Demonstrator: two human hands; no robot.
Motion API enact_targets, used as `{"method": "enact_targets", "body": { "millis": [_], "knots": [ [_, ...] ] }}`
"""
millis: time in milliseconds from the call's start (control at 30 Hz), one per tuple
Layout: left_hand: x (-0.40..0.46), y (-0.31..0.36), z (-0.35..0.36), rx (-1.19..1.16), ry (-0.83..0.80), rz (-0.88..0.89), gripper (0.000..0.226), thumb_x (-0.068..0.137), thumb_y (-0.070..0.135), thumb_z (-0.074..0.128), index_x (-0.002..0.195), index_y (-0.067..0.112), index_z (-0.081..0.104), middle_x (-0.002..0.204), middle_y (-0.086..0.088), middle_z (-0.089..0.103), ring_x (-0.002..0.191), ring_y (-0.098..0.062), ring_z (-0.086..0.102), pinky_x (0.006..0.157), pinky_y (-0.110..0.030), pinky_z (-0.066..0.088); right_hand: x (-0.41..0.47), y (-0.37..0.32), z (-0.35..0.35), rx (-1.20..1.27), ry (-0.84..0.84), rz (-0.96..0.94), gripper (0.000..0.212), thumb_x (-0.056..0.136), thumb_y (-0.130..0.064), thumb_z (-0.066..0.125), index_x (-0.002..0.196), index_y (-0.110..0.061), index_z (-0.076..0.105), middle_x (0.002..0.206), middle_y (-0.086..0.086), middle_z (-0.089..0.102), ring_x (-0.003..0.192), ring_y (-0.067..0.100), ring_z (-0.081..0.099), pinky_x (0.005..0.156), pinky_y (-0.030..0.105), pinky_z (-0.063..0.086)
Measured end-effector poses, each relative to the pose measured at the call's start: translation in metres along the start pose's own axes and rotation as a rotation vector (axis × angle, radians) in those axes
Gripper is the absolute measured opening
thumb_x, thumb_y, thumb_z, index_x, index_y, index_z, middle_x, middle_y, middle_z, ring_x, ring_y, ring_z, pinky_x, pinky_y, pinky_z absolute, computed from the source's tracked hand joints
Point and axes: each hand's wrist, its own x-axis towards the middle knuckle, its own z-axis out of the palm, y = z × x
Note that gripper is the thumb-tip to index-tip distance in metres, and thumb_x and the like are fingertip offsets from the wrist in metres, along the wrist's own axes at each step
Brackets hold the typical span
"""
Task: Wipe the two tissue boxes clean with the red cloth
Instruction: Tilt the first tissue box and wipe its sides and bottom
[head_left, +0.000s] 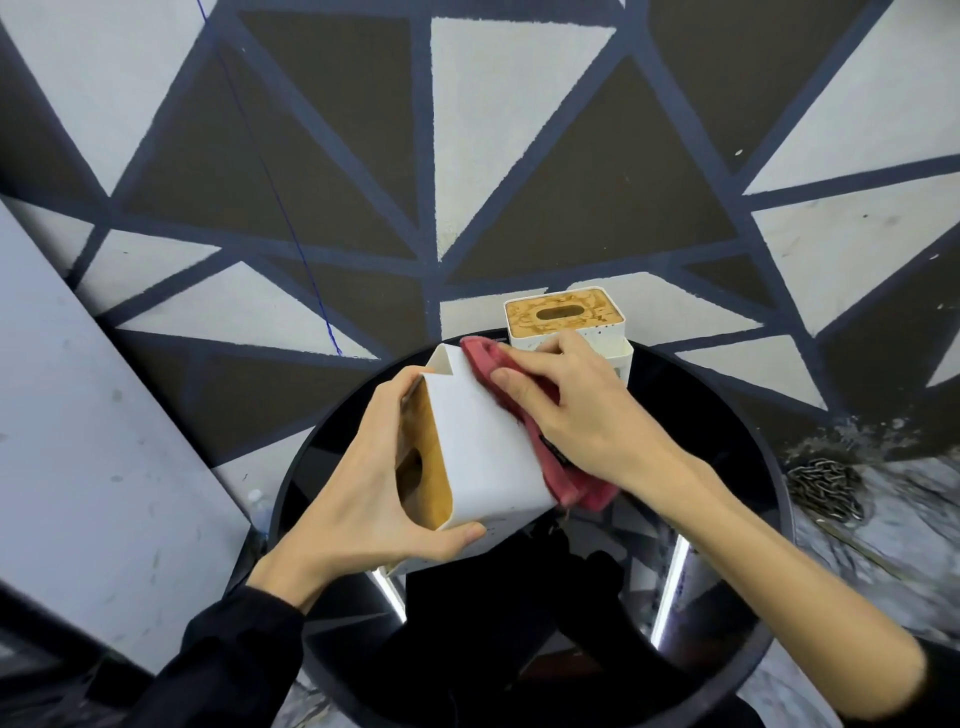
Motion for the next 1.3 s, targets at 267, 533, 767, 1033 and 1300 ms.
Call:
{"method": "enact_targets", "body": {
  "millis": [267, 533, 767, 1033, 1300],
  "knots": [
    [0.001, -0.001, 0.001, -0.015, 0.028, -0.002, 0.121, 0.059, 0.024, 0.097, 0.158, 0.016, 0.028, 0.152, 0.000, 0.044, 0.141, -0.002, 0.047, 0.106, -0.008, 0.039, -0.034, -0.012, 0.002, -0.038, -0.025, -0.106, 0.063, 0.094, -0.065, 0.040, 0.139, -0.030, 0.066, 0.110, -0.009, 0.043, 0.102, 0.007, 0.054, 0.094, 0.035, 0.052],
    [0.003, -0.005, 0.001, 0.000, 0.006, 0.015, 0.122, 0.062, 0.039, 0.098, 0.159, 0.018, 0.028, 0.153, 0.001, 0.043, 0.144, -0.014, 0.046, 0.110, -0.013, 0.041, -0.083, -0.013, 0.003, -0.053, -0.037, -0.124, 0.063, 0.096, -0.066, 0.038, 0.149, -0.036, 0.055, 0.117, -0.018, 0.039, 0.114, 0.003, 0.052, 0.095, 0.024, 0.051],
    [0.001, 0.000, 0.003, -0.042, 0.019, 0.001, 0.122, 0.058, 0.041, 0.097, 0.158, 0.024, 0.028, 0.153, 0.003, 0.043, 0.143, -0.007, 0.046, 0.106, -0.009, 0.040, -0.039, -0.011, 0.004, -0.046, -0.014, -0.046, 0.061, 0.096, -0.065, 0.041, 0.144, -0.033, 0.061, 0.116, -0.009, 0.042, 0.106, 0.008, 0.053, 0.097, 0.034, 0.049],
    [0.002, -0.006, 0.004, -0.011, 0.013, -0.017, 0.124, 0.061, 0.047, 0.095, 0.160, 0.025, 0.024, 0.156, 0.001, 0.037, 0.148, -0.019, 0.040, 0.108, -0.012, 0.040, 0.017, -0.003, 0.001, -0.014, -0.035, -0.024, 0.039, 0.105, -0.048, 0.050, 0.138, -0.033, 0.066, 0.112, -0.001, 0.047, 0.104, 0.012, 0.050, 0.095, 0.031, 0.042],
    [0.004, -0.007, 0.003, -0.016, 0.019, -0.023, 0.124, 0.061, 0.037, 0.099, 0.160, 0.021, 0.026, 0.155, 0.000, 0.042, 0.146, -0.013, 0.045, 0.112, -0.016, 0.041, -0.064, -0.004, 0.013, -0.004, 0.021, -0.170, 0.057, 0.099, -0.059, 0.043, 0.145, -0.030, 0.061, 0.119, -0.011, 0.043, 0.108, 0.006, 0.051, 0.095, 0.028, 0.049]
  ]
}}
